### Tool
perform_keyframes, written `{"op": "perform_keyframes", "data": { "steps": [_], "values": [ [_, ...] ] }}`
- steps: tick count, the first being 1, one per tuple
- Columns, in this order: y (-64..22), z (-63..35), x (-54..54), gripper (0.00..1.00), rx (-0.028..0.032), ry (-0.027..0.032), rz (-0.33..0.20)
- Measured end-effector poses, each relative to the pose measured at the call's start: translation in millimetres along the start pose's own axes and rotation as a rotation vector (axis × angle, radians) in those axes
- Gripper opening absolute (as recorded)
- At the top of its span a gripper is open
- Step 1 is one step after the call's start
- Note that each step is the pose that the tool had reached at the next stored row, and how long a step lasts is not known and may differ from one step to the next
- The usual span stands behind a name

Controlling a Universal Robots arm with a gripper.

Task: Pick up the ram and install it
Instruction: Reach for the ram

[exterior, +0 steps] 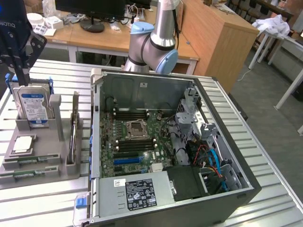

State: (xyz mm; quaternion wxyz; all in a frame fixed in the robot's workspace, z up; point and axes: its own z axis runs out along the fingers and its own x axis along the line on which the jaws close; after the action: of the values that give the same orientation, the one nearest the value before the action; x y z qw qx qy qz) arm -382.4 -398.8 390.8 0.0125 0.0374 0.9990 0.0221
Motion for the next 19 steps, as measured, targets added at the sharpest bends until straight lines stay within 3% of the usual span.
{"op": "perform_keyframes", "data": {
  "steps": [8, 19],
  "values": [
    [-2.5, -0.1, -0.2, 0.11, 0.0000, 0.0000, 0.000],
    [-12.9, -0.5, -1.0, 0.11, -0.0001, -0.0001, 0.000]
  ]
}}
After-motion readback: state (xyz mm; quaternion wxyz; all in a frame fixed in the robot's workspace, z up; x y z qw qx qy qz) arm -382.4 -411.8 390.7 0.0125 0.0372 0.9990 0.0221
